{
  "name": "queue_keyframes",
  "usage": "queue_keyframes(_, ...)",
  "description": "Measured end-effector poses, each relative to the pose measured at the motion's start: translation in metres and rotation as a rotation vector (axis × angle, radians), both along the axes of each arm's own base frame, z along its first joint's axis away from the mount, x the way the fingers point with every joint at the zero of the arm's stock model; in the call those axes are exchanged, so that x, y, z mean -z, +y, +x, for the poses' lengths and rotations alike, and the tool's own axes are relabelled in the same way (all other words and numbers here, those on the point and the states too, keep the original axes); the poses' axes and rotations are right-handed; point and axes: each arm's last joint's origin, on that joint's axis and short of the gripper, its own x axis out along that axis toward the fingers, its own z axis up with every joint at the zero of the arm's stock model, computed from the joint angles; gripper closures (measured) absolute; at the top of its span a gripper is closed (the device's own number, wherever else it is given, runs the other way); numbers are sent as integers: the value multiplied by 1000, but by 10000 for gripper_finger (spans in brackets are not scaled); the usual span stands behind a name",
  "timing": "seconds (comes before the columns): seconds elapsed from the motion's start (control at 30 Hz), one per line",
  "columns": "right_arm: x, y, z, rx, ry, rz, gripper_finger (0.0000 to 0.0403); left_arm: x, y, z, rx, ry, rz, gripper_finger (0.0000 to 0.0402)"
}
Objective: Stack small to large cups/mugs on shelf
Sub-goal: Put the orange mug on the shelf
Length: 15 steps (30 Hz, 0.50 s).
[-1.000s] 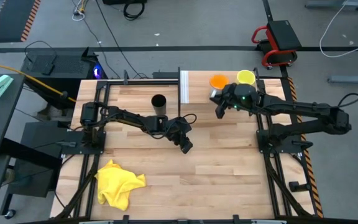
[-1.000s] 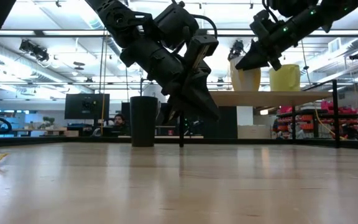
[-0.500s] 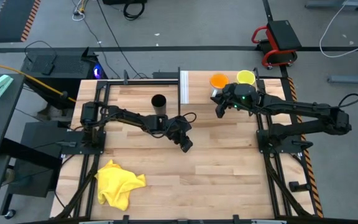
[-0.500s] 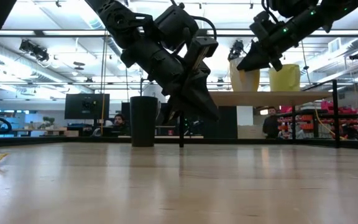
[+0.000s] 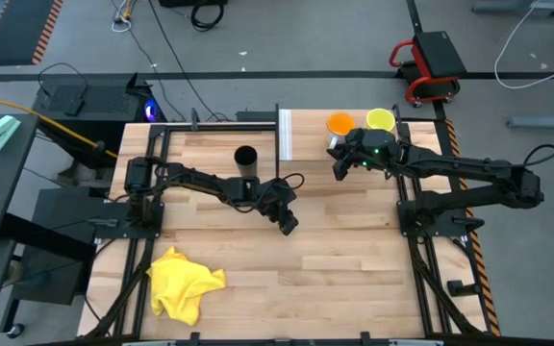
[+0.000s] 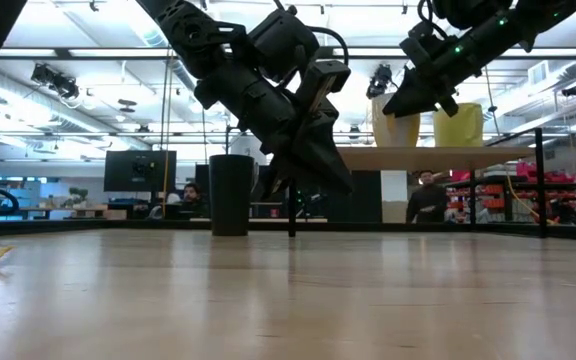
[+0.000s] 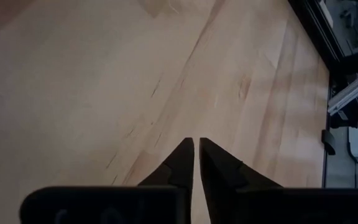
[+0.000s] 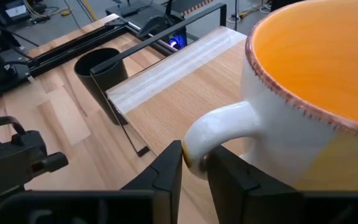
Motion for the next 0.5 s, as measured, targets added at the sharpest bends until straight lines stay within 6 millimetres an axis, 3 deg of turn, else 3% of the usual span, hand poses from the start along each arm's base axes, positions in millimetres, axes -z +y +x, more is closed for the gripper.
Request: queue_keyframes(0.5, -4, 7, -2, 80, -31, 2, 296, 0, 0, 0, 4, -1, 4, 379)
